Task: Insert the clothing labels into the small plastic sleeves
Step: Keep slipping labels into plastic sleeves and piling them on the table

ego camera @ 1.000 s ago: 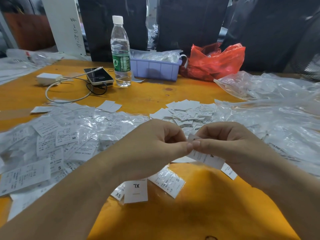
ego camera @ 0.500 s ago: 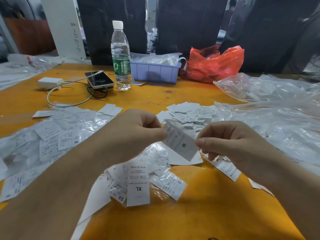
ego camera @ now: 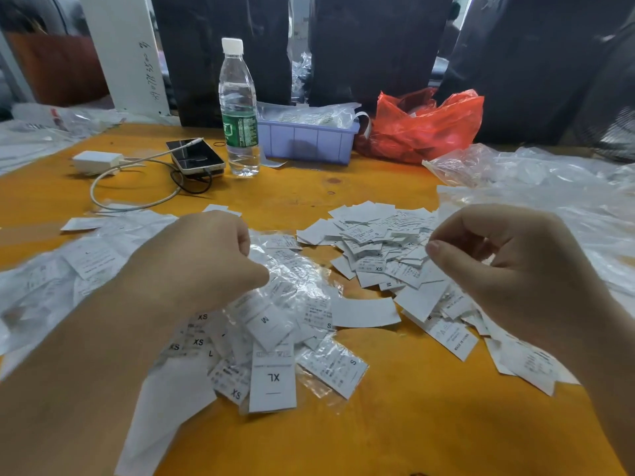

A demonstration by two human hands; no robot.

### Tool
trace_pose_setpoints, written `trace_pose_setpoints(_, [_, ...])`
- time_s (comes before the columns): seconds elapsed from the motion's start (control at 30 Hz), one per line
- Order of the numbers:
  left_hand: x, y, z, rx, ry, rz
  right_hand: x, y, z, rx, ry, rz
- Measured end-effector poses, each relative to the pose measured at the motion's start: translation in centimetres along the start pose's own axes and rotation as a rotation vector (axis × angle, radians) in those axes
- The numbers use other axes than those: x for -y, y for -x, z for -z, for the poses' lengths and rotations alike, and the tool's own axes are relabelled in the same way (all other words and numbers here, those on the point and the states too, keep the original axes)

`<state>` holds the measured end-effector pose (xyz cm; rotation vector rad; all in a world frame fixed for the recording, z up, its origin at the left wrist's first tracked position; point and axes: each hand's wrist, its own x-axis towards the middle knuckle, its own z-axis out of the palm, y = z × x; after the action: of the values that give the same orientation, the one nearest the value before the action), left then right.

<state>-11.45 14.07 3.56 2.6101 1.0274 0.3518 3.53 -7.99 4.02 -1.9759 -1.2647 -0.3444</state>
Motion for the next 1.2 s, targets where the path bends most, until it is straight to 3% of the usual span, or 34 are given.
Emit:
trace_pose_setpoints(0.17, [-3.0,2.0,-3.0,-0.136,0.101,-0.309,-0.2,-0.2,0.5,-0.154,0.115,0.074])
trace_pose_setpoints(0.27, [-4.6,2.6,-4.9,-0.055,0.118,-0.507,0.0,-0.3,1.1,-0.261,0.155,0.085])
trace_pose_setpoints(0.37, [-4.8,2.3,-6.3,0.065,-0.002,-0.586,-0.8,-0.6,2.0,-0.373,0.211,-0.012])
trace_pose_setpoints(0.43, [-4.8,2.1,-6.6,0.068,-0.045,-0.605,-2.2,-0.9,2.6,-0.267,0.33,-0.184])
trace_pose_setpoints(0.53, [-4.8,1.9,-6.6,0.037,-0.041,-0.62,-4.1,-1.2,2.4,0.168,0.507,-0.518])
trace_pose_setpoints(0.6, [-4.8,1.8,-6.6,0.018,-0.024,-0.619,-4.6,-1.1,1.8,0.303,0.561,-0.582])
trace_pose_setpoints(0.9, [-4.7,1.8,-7.0,0.08,0.152,-0.603,-5.5,-0.9,0.6,0.402,0.609,-0.719])
trace_pose_setpoints(1.2, [-5.1,2.3,-7.2,0.079,0.258,-0.643,-4.5,-1.0,0.9,0.423,0.686,-0.728])
